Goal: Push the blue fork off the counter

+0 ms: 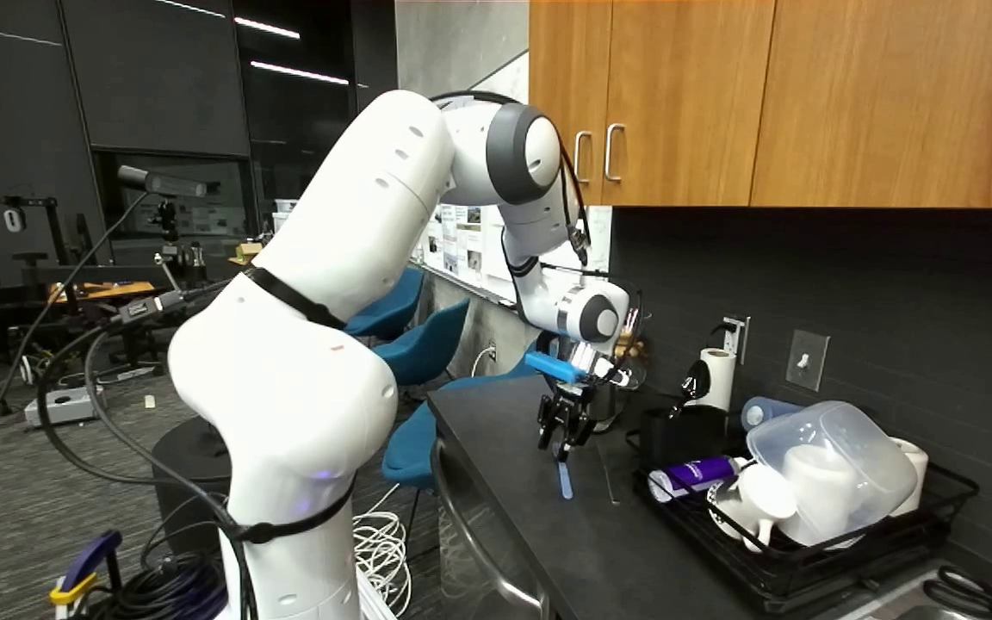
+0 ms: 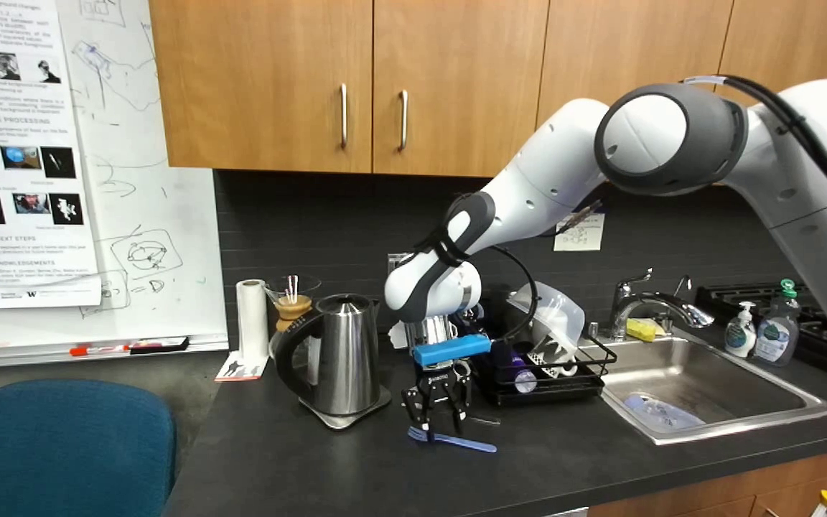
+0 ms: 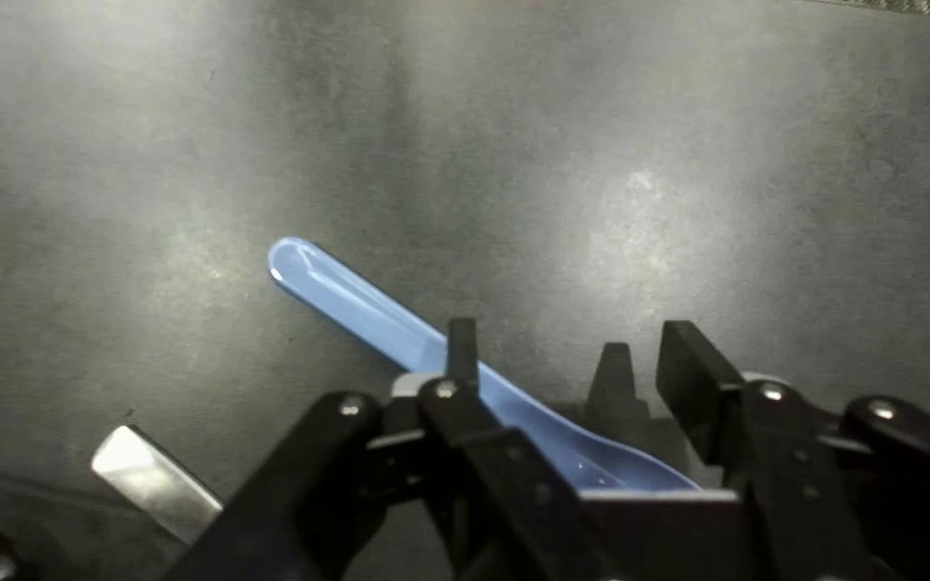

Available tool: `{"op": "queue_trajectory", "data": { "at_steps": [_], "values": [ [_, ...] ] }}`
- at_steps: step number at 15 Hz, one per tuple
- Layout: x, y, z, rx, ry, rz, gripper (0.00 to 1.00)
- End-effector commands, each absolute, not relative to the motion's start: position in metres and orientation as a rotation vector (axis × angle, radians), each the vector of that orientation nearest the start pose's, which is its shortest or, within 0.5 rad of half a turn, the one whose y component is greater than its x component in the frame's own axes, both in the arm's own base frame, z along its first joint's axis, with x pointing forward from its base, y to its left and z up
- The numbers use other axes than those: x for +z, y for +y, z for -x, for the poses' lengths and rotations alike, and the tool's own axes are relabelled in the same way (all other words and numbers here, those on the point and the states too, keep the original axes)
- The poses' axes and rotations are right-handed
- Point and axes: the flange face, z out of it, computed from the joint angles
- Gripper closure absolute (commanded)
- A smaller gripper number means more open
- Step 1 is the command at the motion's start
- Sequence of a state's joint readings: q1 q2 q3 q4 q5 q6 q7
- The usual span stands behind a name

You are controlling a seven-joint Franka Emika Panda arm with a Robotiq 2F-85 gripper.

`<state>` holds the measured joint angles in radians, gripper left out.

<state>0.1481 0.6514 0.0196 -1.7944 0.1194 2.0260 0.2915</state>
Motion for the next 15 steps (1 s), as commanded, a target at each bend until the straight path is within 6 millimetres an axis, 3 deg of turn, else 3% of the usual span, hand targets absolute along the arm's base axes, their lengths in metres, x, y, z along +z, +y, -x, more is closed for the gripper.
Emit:
{"op": "queue_trajectory", "data": {
  "at_steps": [1,5,15],
  "values": [
    [0.162,0.103,-0.600,0.644,0.355,3.067,0.71],
    [0.163,0.099,-0.604,0.629,0.379,3.072,0.99],
    [0.153,0.082,-0.618,0.438,0.520,3.217,1.00]
  ]
}}
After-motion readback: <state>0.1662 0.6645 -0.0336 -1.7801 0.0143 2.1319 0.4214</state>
